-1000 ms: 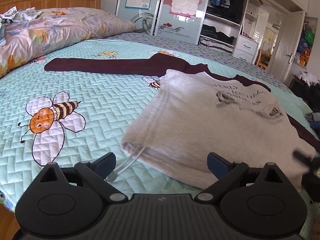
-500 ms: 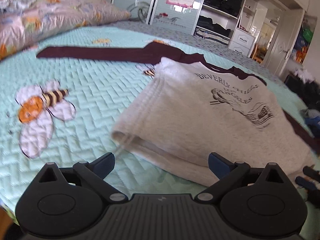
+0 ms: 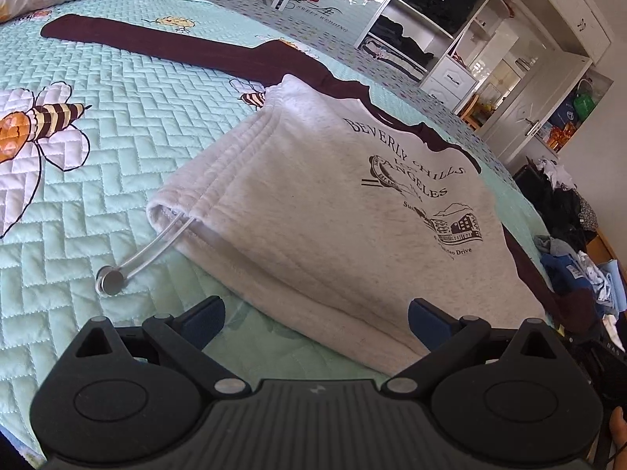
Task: Fold clothes
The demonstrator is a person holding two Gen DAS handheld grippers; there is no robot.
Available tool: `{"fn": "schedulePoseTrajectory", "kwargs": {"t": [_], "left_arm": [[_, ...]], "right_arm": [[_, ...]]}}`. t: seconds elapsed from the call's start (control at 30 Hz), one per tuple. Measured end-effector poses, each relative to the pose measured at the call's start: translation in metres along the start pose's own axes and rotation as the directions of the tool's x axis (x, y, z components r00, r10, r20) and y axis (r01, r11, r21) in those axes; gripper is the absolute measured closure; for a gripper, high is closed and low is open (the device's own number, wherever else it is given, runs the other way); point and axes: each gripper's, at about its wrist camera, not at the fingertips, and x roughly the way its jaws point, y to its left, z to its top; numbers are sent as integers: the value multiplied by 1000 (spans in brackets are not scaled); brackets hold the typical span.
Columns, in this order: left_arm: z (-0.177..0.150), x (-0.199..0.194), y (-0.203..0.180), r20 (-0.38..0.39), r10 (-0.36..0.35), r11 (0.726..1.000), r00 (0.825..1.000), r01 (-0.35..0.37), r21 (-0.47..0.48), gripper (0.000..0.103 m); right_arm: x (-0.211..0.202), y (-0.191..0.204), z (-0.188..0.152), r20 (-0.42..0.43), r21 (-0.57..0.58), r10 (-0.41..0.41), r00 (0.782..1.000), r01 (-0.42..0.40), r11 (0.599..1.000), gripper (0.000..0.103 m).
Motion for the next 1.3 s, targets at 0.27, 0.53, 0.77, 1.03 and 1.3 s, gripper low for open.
{"fn": "schedulePoseTrajectory", "kwargs": {"t": [0.27, 0.53, 0.77, 1.03, 1.3], "left_arm": [[2, -9, -6, 10, -4, 999, 1000, 4, 32, 3], [-1, -6, -11, -10, 2, 999, 1000, -1, 47, 3], [-5, -6, -25, -12, 5, 990, 1000, -3, 144, 3], [11, -3, 22, -23, -72, 988, 997, 68, -136, 3], [29, 9, 37, -3, -165, 939, 986, 157, -306, 3]], "right_arm": [[16, 11, 2, 12, -219, -49, 999, 50, 974, 97], [-24, -27, 13, 26, -112, -8, 1000, 11, 994, 100], [-29, -16, 13, 1, -238, -87, 996, 85, 968, 89], [-67, 17, 5, 216, -300, -175, 961, 236, 924, 72], [-46, -55, 29, 281, -108, 84, 956, -55, 993, 52]]}}
